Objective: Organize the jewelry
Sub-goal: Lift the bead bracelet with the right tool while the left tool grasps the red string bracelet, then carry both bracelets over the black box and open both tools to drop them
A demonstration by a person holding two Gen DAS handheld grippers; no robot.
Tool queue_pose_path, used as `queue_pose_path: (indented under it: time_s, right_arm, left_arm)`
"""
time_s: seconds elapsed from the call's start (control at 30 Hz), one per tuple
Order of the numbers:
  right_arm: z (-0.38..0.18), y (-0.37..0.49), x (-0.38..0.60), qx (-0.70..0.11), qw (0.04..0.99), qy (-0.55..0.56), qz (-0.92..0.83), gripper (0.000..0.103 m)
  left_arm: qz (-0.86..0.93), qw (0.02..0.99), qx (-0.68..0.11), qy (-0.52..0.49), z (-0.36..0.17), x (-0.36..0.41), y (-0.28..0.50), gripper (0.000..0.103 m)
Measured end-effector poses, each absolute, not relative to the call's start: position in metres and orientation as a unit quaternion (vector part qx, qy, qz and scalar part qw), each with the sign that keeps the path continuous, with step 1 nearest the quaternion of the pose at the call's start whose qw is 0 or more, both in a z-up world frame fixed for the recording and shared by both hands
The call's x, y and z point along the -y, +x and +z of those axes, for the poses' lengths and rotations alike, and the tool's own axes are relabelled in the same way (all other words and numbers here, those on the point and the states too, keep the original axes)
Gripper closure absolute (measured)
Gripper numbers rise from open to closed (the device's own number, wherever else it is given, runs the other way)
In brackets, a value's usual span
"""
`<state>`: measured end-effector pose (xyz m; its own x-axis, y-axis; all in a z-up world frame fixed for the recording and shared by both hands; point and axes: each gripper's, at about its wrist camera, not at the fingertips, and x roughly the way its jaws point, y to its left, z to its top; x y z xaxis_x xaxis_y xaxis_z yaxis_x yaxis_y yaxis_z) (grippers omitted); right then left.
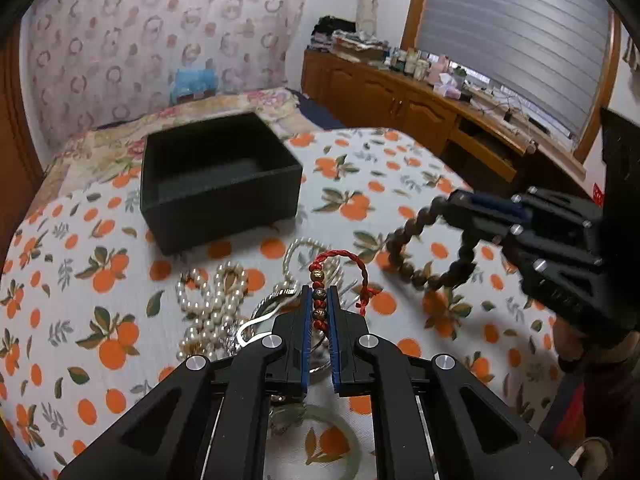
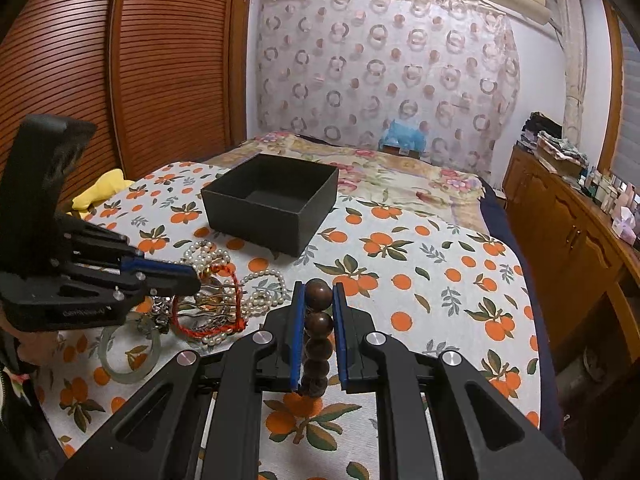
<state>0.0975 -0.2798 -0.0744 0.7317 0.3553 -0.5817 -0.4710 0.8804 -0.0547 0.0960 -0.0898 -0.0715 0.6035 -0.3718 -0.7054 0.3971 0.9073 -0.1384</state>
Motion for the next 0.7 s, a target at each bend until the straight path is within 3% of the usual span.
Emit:
queue_pose_path:
  time_s: [0.7]
  right_arm:
    - [-0.02,0.138,0.249,-0.242,0.93,-0.122,0.249,0.088]
  left_arm:
    - [-0.162,0.928,-0.336,0.0,-0.025,0.037,0.107,0.097]
